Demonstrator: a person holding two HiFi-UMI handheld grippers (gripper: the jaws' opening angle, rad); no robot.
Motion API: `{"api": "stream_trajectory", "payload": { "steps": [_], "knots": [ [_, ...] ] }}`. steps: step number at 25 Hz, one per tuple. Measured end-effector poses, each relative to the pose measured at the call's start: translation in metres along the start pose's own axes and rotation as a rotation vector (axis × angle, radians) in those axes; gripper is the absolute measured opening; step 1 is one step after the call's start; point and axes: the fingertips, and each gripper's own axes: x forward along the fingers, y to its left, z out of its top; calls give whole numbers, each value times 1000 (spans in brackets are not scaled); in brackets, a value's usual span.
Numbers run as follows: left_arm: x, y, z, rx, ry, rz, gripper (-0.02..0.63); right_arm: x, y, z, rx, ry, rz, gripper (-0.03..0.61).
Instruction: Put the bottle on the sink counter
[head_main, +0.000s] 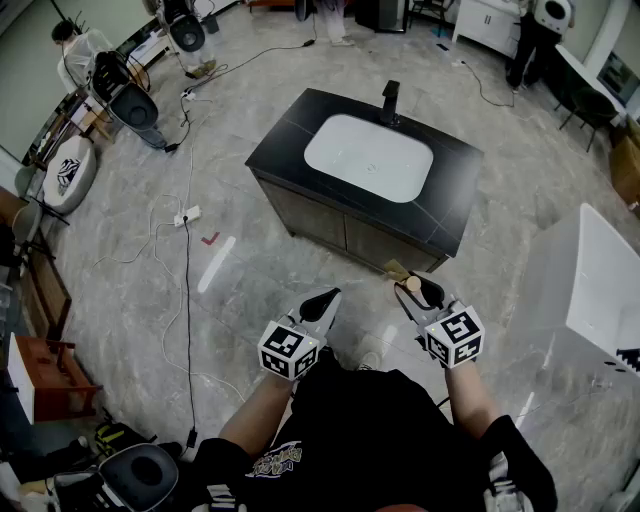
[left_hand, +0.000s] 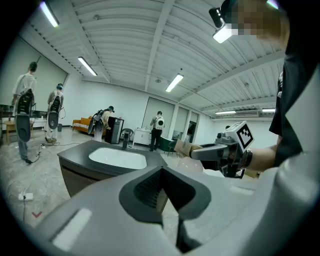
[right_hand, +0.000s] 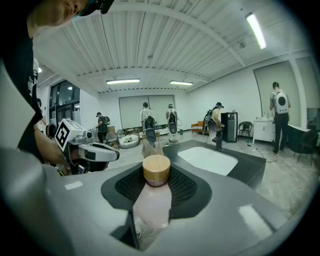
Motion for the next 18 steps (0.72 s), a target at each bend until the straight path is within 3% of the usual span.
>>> {"api": "stream_trajectory", "payload": {
  "steps": [18],
  "knots": [
    [-10,-4,-2,-6,-5,17,0,-1,13,5,-10,-11,26,164]
  ]
}}
